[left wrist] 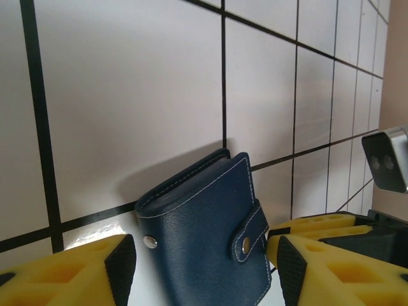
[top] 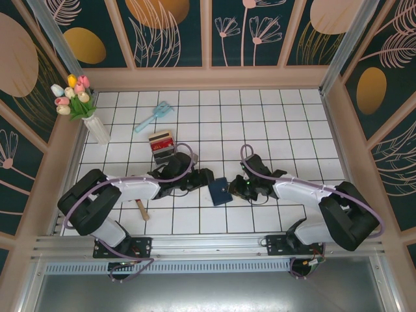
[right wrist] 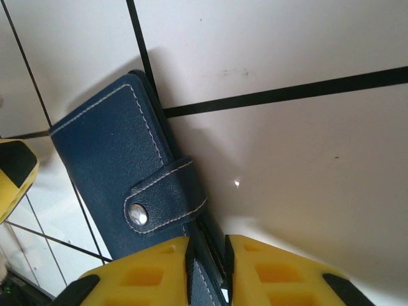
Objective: Put the credit cards into the card holder
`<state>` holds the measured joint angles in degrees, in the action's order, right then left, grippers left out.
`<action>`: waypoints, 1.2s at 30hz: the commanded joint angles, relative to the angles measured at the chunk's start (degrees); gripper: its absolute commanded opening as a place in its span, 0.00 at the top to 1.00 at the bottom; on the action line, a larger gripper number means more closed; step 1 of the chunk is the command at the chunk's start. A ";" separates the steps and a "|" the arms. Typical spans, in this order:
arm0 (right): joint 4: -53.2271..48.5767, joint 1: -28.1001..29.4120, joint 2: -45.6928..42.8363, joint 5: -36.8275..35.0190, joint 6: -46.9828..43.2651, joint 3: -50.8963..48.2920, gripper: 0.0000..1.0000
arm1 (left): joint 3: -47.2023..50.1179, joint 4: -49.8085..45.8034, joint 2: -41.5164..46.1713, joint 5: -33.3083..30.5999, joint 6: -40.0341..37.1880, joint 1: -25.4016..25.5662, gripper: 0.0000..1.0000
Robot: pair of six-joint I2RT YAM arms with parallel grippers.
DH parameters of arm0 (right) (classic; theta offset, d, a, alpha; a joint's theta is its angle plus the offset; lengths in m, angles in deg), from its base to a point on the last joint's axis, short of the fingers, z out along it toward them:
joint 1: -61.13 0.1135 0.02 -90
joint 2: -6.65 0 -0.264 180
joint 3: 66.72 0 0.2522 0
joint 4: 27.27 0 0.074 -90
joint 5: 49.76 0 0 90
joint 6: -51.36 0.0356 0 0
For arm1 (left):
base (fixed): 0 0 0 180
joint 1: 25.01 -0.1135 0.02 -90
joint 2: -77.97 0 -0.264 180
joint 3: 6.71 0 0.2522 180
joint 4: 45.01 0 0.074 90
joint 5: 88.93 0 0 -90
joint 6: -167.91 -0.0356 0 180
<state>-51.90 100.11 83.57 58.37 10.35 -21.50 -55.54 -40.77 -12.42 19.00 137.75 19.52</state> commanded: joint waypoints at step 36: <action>-6.43 4.62 3.83 -10.05 -8.39 10.99 0.73 | -1.40 10.92 -3.65 -1.06 3.43 2.26 0.97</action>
<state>-58.99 103.93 85.76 47.73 4.01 -12.64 -56.96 -31.94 -16.59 17.56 141.07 21.47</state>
